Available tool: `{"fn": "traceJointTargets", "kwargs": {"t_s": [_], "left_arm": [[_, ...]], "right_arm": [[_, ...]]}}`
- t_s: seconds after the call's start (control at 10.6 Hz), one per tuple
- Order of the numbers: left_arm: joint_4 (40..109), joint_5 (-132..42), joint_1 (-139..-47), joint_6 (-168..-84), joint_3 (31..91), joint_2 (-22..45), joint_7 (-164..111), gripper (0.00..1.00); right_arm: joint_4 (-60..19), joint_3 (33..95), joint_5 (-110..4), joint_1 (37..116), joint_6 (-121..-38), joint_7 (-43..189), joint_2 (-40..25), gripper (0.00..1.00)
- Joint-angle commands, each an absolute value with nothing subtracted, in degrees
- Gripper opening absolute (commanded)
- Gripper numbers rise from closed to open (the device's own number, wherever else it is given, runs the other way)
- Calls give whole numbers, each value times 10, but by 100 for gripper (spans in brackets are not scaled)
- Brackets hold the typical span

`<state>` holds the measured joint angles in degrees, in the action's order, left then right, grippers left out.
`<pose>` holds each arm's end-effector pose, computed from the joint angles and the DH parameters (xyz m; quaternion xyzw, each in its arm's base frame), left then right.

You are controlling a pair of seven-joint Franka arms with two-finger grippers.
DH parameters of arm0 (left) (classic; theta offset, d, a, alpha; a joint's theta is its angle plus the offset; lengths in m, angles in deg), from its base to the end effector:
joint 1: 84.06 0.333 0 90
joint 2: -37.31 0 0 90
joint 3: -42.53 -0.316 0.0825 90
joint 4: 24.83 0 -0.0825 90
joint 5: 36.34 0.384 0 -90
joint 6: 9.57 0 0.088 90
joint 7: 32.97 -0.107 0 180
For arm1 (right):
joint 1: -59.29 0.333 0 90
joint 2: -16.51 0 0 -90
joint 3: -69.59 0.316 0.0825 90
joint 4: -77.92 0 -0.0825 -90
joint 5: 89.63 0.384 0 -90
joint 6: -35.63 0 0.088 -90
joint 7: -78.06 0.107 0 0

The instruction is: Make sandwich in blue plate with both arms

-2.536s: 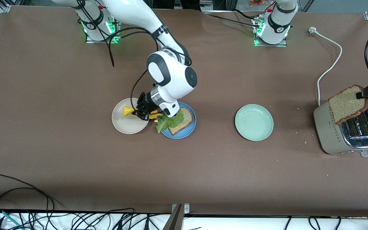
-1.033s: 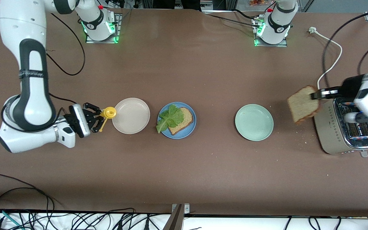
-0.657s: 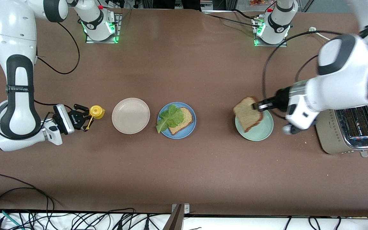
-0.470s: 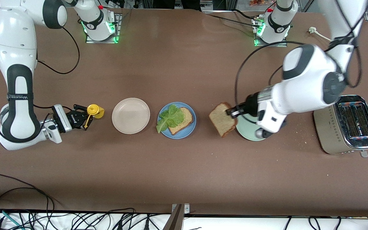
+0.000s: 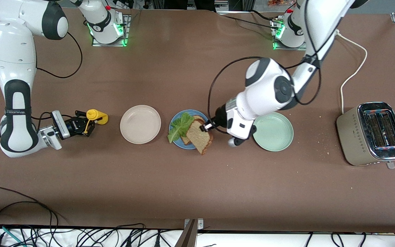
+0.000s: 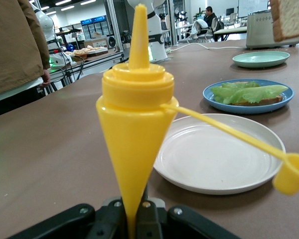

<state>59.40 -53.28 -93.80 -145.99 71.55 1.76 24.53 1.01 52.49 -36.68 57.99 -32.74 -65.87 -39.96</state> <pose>0.6194 -0.4016 0.3903 0.9046 0.3013 -0.0725 0.2928 0.6247 -0.0597 0.1407 -0.4483 -0.6864 -0.2333 0.5229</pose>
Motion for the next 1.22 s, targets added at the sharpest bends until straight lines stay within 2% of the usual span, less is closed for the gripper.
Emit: {"fn": "traceJointTargets", "kwargs": {"t_s": [0.0,0.19,0.28,0.38,0.47,0.56,0.66,0.75,0.94,1.13], "left_arm": [[652,-550,-984,-1569,710,20,258,0],[654,-546,-1006,-1613,708,-2,257,0],[659,-545,-1013,-1652,708,-18,257,0],[670,-544,-1014,-1671,708,-20,253,0],[680,-544,-1014,-1672,708,-20,250,0],[684,-544,-1015,-1672,708,-21,247,0],[685,-543,-1019,-1672,708,-25,247,0],[687,-542,-1018,-1672,708,-26,245,0],[703,-543,-1018,-1671,708,-31,247,0],[716,-544,-1013,-1651,708,-30,253,0]], "right_arm": [[19,532,-320,571,-315,-682,-432,1],[20,532,-320,572,-318,-681,-433,3],[20,532,-320,572,-319,-679,-436,11],[20,532,-322,572,-322,-679,-437,14],[20,532,-324,572,-324,-677,-437,23],[20,531,-324,572,-324,-672,-438,49],[21,530,-322,571,-329,-671,-438,84],[22,529,-322,569,-329,-670,-437,100],[29,525,-325,567,-322,-634,-424,100],[41,488,-332,561,-307,-565,-409,100]]}}
